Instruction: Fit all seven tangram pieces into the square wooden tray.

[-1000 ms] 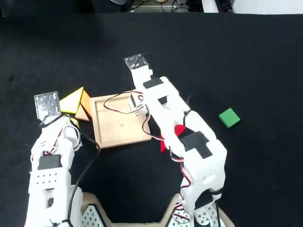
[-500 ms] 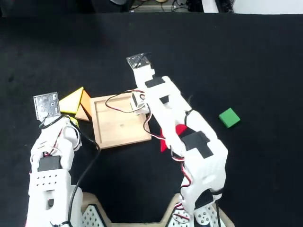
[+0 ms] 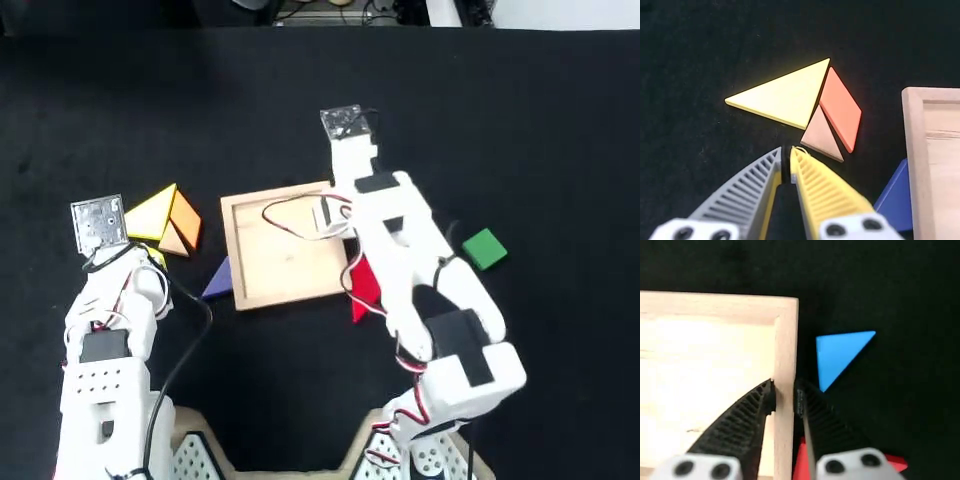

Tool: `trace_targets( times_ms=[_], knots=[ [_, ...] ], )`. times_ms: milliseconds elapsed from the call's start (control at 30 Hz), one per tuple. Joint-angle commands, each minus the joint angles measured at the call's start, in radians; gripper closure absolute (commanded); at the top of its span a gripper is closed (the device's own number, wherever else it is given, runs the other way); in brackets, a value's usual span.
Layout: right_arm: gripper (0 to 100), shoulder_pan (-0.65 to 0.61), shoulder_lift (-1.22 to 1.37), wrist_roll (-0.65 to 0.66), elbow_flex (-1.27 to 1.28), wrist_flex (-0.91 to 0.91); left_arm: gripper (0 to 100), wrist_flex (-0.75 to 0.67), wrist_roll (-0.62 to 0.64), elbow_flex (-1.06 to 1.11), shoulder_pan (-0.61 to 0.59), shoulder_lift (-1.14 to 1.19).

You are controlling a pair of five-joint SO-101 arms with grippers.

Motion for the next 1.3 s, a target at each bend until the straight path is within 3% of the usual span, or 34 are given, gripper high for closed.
trace_targets(
  times_ms=[0, 133, 667, 933, 1100, 1267],
  knots=[
    [98.8, 0.018, -0.059, -0.012, -0.001, -0.032, 95, -0.017, 0.002, -0.007, 0.013, -0.017],
    [98.8, 0.071, -0.051, -0.064, -0.001, -0.034, 95, -0.017, 0.002, -0.002, 0.013, -0.018],
    [98.7, 0.052, -0.018, -0.041, -0.001, -0.025, 95, -0.017, 0.002, -0.002, 0.015, -0.018],
    [98.8, 0.052, 0.048, 0.005, -0.082, 0.066, 95, -0.017, 0.002, -0.002, 0.015, -0.018],
    [98.8, 0.112, 0.042, 0.006, -0.111, 0.097, 95, -0.017, 0.002, -0.002, 0.015, -0.018],
    [98.8, 0.020, 0.073, 0.002, -0.099, 0.094, 95, -0.017, 0.002, -0.004, 0.015, -0.018]
  ],
)
